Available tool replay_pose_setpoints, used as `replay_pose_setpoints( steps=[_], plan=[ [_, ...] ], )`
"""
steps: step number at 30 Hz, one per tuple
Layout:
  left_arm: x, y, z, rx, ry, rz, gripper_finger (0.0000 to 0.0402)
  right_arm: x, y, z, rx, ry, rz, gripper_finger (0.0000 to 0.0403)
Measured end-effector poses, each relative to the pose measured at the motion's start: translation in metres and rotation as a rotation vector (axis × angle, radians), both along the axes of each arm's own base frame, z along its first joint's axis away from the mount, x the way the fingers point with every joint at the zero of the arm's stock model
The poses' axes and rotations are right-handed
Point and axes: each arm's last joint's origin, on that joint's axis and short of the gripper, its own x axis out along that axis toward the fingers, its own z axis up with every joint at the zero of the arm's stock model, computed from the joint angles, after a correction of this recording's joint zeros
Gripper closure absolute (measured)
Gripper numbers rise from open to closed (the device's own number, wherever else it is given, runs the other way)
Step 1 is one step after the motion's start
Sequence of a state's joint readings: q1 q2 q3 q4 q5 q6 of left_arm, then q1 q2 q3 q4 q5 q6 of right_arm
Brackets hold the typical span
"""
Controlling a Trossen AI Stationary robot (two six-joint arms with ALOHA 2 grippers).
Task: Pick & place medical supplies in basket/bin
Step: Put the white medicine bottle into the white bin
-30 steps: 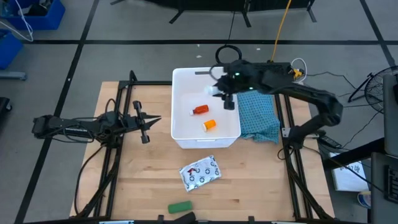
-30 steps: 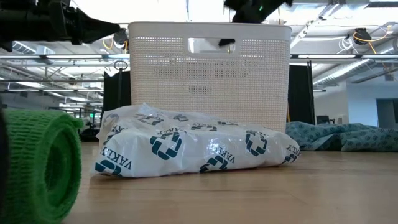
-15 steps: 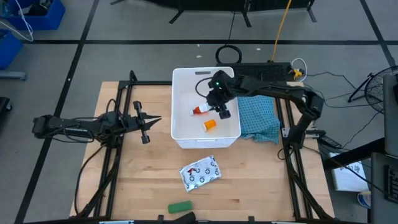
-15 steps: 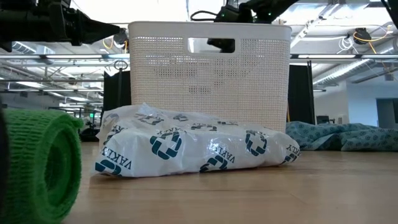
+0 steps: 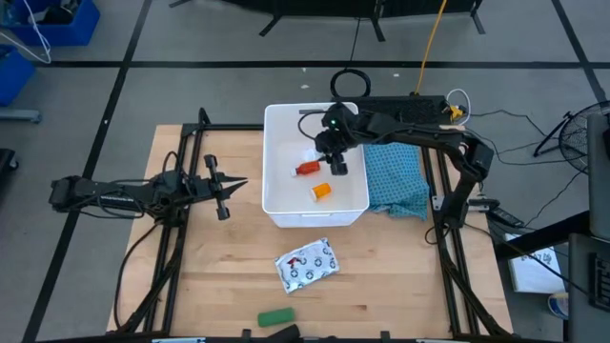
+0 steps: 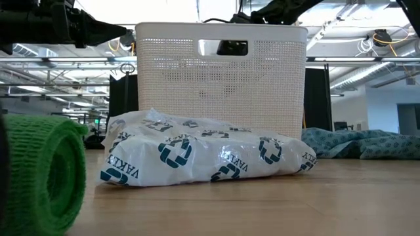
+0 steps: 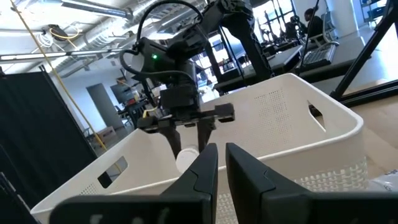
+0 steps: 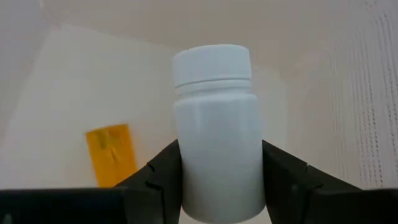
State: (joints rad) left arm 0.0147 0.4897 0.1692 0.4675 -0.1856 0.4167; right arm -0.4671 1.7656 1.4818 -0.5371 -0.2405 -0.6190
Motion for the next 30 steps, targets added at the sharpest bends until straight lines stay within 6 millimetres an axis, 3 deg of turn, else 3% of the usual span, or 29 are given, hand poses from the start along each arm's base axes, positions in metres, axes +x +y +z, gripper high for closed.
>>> replay_pose_setpoints(
  steps=[10,19,25,30],
  plan=[
    [0.0,0.0,0.0,-0.001,0.0,0.003,0.0364,0.023,-0.009,-0.04,0.036,0.032,-0.11,0.0245],
    [0.0,0.001,-0.001,-0.004,0.007,0.026,0.0364,0.022,-0.014,-0.077,0.103,0.202,-0.215,0.0245],
    [0.0,0.001,-0.001,-0.004,0.008,0.026,0.0364,0.023,-0.016,-0.084,0.094,0.226,-0.236,0.0245],
    [0.0,0.001,-0.001,-0.004,0.006,0.025,0.0364,0.021,-0.022,-0.086,0.058,0.246,-0.402,0.0245]
  ],
)
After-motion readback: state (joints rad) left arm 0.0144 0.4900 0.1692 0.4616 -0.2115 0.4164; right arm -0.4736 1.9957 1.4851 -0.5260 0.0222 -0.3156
